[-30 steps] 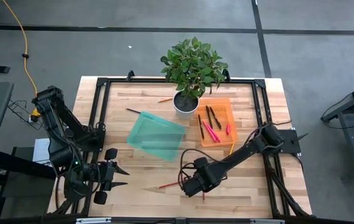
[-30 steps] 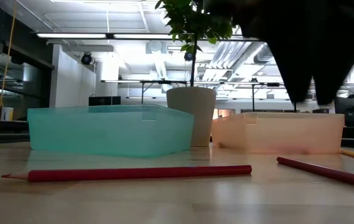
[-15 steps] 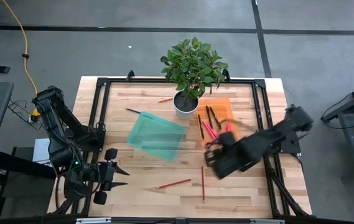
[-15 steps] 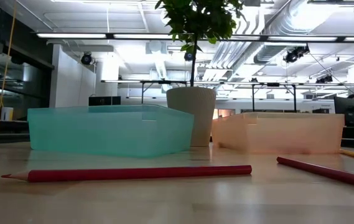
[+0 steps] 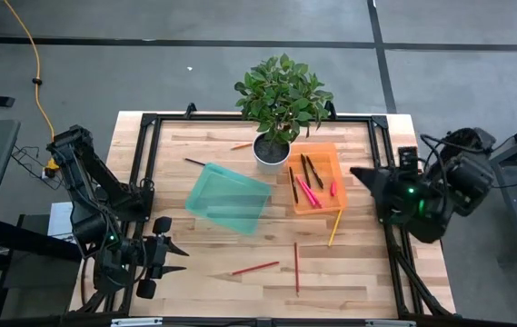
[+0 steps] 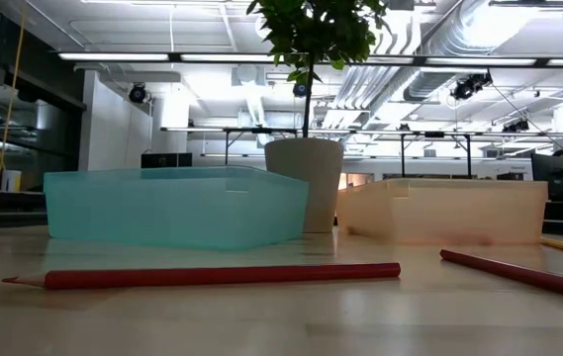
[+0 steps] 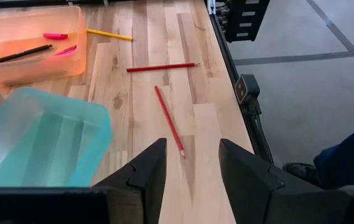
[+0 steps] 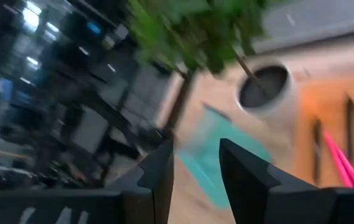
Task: Sort pens & pencils
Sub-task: Put the right red pencil into the blue bin
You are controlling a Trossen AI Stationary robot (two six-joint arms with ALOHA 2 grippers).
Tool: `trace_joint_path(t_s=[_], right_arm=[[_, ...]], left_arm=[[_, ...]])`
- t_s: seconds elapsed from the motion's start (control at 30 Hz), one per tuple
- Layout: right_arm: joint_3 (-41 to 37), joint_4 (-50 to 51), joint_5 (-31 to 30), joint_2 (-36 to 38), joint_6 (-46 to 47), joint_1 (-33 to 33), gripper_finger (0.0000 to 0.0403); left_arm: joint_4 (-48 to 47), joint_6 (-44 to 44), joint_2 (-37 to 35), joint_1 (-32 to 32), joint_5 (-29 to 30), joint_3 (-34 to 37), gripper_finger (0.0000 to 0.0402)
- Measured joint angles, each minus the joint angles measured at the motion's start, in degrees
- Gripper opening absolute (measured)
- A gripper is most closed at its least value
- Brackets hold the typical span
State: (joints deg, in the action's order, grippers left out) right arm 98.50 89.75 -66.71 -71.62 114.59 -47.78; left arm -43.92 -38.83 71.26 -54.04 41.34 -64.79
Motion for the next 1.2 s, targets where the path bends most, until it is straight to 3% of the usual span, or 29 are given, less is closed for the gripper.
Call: trace_joint_path(t_s=[0.13,0.27,0.37,0.5,0.57,0.67,0.73,0.83,1.03,1.2], right_arm=[[-2.7,-1.8,-3.5,-0.3,0.8,-2.1,0.0116],[-11.6,-17.6,-6.6,-0.4,-2.2,-3.7,0.0116],[-20.5,-39.9,-7.7,-0.4,-12.5,-4.9,0.0116],[-33.2,-79.7,-7.5,-0.8,-32.4,-4.5,0.0116],[-39.0,-102.7,-2.8,-2.2,-45.4,-2.4,0.0116],[-45.5,-134.7,9.5,-5.7,-63.8,2.4,0.0116],[-48.6,-146.2,17.3,-7.1,-67.9,5.6,0.0116],[-52.2,-141.8,20.5,-6.8,-57.7,9.0,0.0116],[-52.5,-107.8,29.4,-6.5,-26.5,12.0,0.0116],[-45.4,-82.8,38.0,-6.5,-16.1,15.1,0.0116]], left_arm=[[0.0,0.0,0.0,0.0,0.0,0.0,0.0134],[-0.1,0.0,0.0,0.0,0.0,0.0,0.0134],[-0.4,0.0,0.0,0.0,-0.4,0.0,0.0134],[-0.4,0.0,0.0,0.0,-2.0,0.0,0.0134],[-0.4,0.0,0.0,0.0,-2.6,0.0,0.0134],[-0.6,-0.4,0.0,0.0,-2.9,0.0,0.0134],[-0.8,-1.0,0.0,0.0,-3.0,0.0,0.0134],[-0.8,-2.6,0.0,0.0,-3.0,0.0,0.0134],[-0.8,-3.7,0.0,0.0,-3.0,0.0,0.0134],[-0.9,-3.9,0.0,0.0,-3.0,0.0,0.0134]])
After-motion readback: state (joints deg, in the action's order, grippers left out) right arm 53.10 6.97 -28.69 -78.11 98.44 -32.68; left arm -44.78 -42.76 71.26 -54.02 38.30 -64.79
